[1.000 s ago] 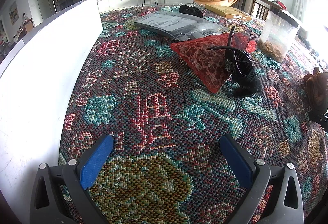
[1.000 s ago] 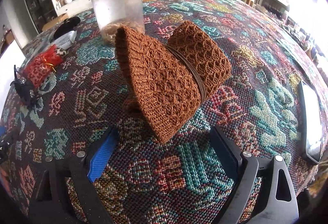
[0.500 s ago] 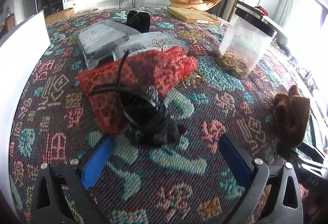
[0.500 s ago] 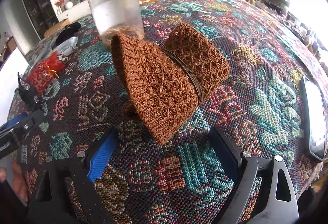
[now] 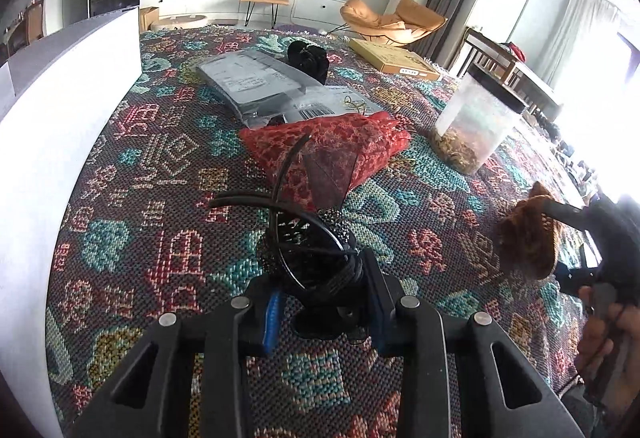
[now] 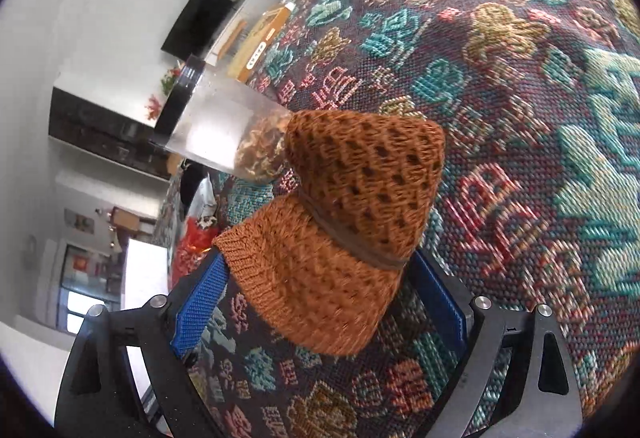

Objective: Organize soft objects
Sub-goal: 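Grasp the black cable item with the left tool while the right tool holds the knitted bundle, then carry both items over the white box and open both tools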

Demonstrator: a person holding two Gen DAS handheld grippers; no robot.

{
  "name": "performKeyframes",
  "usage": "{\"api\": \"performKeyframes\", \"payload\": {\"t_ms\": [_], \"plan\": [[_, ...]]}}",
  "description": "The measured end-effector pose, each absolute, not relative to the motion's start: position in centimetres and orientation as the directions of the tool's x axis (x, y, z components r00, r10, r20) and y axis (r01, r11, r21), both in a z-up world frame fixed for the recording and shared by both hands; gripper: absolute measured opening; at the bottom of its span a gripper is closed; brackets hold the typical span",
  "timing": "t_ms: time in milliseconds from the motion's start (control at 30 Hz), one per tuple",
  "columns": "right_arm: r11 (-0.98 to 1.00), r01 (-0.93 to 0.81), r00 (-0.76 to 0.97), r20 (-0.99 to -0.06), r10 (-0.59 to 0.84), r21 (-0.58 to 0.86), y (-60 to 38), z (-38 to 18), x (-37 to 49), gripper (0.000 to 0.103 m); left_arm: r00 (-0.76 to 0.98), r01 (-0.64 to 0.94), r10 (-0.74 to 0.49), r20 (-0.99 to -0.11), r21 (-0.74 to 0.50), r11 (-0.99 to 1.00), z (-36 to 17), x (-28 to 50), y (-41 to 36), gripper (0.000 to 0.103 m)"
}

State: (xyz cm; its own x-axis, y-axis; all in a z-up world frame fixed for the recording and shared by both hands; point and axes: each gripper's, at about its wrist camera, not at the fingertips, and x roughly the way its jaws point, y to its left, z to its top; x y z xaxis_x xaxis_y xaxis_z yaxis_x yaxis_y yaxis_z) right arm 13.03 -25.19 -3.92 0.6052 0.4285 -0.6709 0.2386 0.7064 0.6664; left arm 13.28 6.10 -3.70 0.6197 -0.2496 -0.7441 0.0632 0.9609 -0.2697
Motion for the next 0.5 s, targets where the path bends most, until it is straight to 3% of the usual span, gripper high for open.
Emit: {"api": "performKeyframes", "payload": {"t_ms": [33,67,300,500], "plan": [[0.743,0.246,0.59,-0.705,0.394,0.622,-24.9,-3.6,13.7,0.06,0.624,0.07,-0.256,-0.738,-0.273,0.959,-3.2,12.9,6.3,0.034],[0.774,0.245,0.57,-0.732,0.372,0.584,-24.6,-3.3,14.4,0.049,0.631,0.079,-0.262,-0.73,-0.276,0.958,-2.6,12.5,6.5,0.034],[0.846,0.233,0.649,-0.724,0.232,0.48,-25.7,0.9,16.7,0.047,0.65,0.103,-0.316,-0.691,-0.331,0.938,1.1,12.3,8.3,0.034],[0.951,0.126,0.78,-0.621,0.08,0.282,-23.2,9.6,17.9,0.047,0.697,0.118,-0.352,-0.625,-0.384,0.916,5.9,11.6,11.8,0.034]]}}
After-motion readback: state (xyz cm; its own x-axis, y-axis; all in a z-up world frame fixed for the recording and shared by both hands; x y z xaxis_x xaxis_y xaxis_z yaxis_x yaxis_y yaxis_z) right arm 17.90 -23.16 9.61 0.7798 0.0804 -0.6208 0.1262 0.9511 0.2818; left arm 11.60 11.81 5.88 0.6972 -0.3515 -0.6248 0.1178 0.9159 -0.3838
